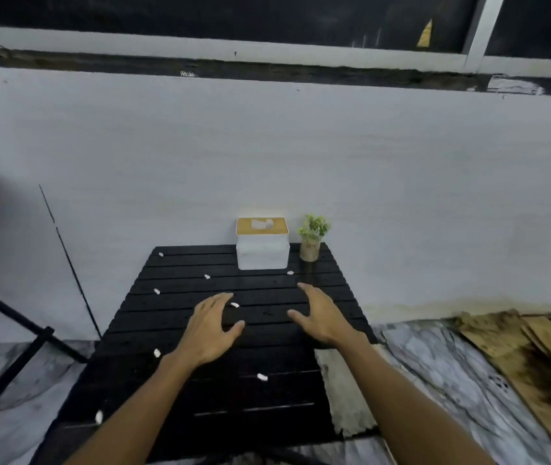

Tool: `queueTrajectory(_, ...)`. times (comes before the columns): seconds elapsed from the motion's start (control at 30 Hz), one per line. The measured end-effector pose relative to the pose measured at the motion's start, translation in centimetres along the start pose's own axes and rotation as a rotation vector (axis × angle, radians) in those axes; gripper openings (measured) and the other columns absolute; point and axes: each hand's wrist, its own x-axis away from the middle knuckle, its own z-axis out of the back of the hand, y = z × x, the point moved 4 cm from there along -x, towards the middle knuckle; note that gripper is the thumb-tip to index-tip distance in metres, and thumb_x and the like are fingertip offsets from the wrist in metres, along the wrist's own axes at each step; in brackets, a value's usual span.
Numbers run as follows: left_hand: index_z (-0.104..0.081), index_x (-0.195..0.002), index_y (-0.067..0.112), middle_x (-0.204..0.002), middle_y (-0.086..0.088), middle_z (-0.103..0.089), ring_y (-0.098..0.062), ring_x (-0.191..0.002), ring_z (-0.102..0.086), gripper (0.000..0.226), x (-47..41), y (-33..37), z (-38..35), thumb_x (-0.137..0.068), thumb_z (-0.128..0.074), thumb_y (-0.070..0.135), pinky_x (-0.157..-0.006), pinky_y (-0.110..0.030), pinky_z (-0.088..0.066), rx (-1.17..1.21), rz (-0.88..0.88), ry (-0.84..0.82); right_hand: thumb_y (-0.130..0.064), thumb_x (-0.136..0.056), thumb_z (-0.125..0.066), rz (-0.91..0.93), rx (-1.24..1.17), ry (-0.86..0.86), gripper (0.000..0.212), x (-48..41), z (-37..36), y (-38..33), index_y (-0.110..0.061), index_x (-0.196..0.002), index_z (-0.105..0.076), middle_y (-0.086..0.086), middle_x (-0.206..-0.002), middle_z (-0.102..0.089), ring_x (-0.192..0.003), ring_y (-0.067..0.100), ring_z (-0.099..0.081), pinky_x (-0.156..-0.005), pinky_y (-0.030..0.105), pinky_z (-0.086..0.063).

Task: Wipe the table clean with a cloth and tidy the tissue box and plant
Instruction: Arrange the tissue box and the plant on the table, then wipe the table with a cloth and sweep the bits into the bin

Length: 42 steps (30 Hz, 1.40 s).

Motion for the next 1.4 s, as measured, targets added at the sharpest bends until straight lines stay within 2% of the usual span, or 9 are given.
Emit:
queueTrajectory(0.13, -0.038, -0.145, 0.019, -0.149, -0.002, -0.039, -0.023, -0.140, -0.027, 0.062, 5.3, 0.1, -0.3, -0.092, -0.056, 0.046, -0.114, -0.042, -0.027, -0.084, -0.004, -0.017, -0.047, -0.102, -0.049, -0.035, 0.083, 0.063, 0.062, 6.8, -0.6, 1.9, -0.016, -0.153, -0.035, 0.007, -0.157, -0.039, -0.146, 0.026, -0.033, -0.118, 0.042, -0.033)
queueTrajectory(0.2, -0.038, -0.145, 0.019, -0.150, -0.002, -0.039, -0.023, -0.141, -0.026, 0.061, 7.1, -0.2, -0.7, -0.093, -0.054, 0.047, -0.114, -0.042, -0.026, -0.118, 0.009, -0.043, -0.053, -0.102, -0.042, -0.073, 0.157, 0.071, 0.063, 9.6, -1.2, 3.2, -0.018, -0.154, -0.035, 0.009, -0.161, -0.034, -0.151, 0.030, -0.024, -0.122, 0.046, -0.024)
queueTrajectory(0.33, -0.036, -0.146, 0.021, -0.153, 0.000, -0.036, -0.024, -0.144, -0.021, 0.059, 9.9, -0.4, -1.3, -0.096, -0.046, 0.050, -0.116, -0.042, -0.021, -0.206, 0.021, -0.083, -0.082, -0.090, -0.020, -0.221, 0.314, 0.048, 0.082, 14.1, -1.6, 5.4, -0.038, -0.158, -0.017, 0.004, -0.170, -0.004, -0.155, 0.039, 0.004, -0.122, 0.060, 0.002)
queueTrajectory(0.5, -0.033, -0.148, 0.022, -0.156, 0.001, -0.030, -0.024, -0.147, -0.014, 0.058, 10.9, -0.8, -2.4, -0.098, -0.039, 0.051, -0.118, -0.040, -0.013, -0.254, 0.026, -0.113, -0.093, -0.078, -0.006, -0.275, 0.392, -0.022, 0.091, 15.8, -3.1, 6.5, -0.047, -0.157, 0.003, 0.006, -0.170, 0.009, -0.153, 0.044, 0.013, -0.120, 0.064, 0.010)
queueTrajectory(0.8, -0.037, -0.146, 0.023, -0.155, 0.003, -0.033, -0.019, -0.147, -0.016, 0.056, 7.9, -2.1, -3.5, -0.100, -0.027, 0.053, -0.120, -0.037, -0.008, -0.240, -0.003, -0.062, -0.087, -0.084, -0.009, -0.302, 0.398, -0.024, 0.082, 10.8, -4.1, 5.3, -0.049, -0.156, 0.002, 0.008, -0.169, 0.010, -0.150, 0.052, 0.011, -0.117, 0.069, 0.008)
queueTrajectory(0.93, -0.044, -0.142, 0.022, -0.151, 0.002, -0.040, -0.020, -0.145, -0.023, 0.076, 6.8, -2.6, -4.1, -0.087, -0.010, 0.062, -0.118, -0.038, -0.011, -0.218, -0.010, -0.012, -0.068, -0.096, -0.016, -0.190, 0.395, 0.000, 0.068, 9.9, -6.1, 3.3, -0.043, -0.158, -0.003, 0.009, -0.170, -0.001, -0.152, 0.049, 0.009, -0.122, 0.063, 0.003)
queueTrajectory(1.13, -0.049, -0.139, 0.021, -0.148, 0.001, -0.044, -0.021, -0.143, -0.027, 0.066, 5.7, -2.5, -5.2, -0.094, -0.018, 0.057, -0.119, -0.040, -0.013, -0.251, -0.075, 0.024, -0.056, -0.098, -0.002, 0.014, 0.450, 0.023, 0.066, 14.3, -6.0, 4.5, -0.035, -0.160, -0.006, 0.003, -0.170, -0.006, -0.156, 0.032, 0.004, -0.127, 0.047, -0.003)
queueTrajectory(1.3, -0.051, -0.137, 0.019, -0.146, -0.002, -0.047, -0.024, -0.142, -0.030, 0.060, 4.9, -3.7, -4.4, -0.096, -0.025, 0.054, -0.118, -0.043, -0.017, -0.311, -0.106, 0.053, -0.059, -0.101, -0.011, -0.323, 0.417, 0.107, 0.062, 12.2, -3.5, 8.3, -0.039, -0.160, -0.006, 0.009, -0.170, -0.005, -0.156, 0.037, 0.000, -0.126, 0.051, -0.005)
queueTrajectory(1.4, -0.050, -0.138, 0.019, -0.147, -0.004, -0.045, -0.026, -0.142, -0.029, 0.063, 4.6, -4.4, -4.1, -0.094, -0.022, 0.056, -0.118, -0.044, -0.016, -0.313, -0.063, 0.052, -0.060, -0.102, -0.014, -0.301, 0.394, 0.089, 0.063, 9.9, -4.8, 5.5, -0.037, -0.160, -0.006, 0.014, -0.169, -0.003, -0.154, 0.041, 0.002, -0.125, 0.053, -0.001)
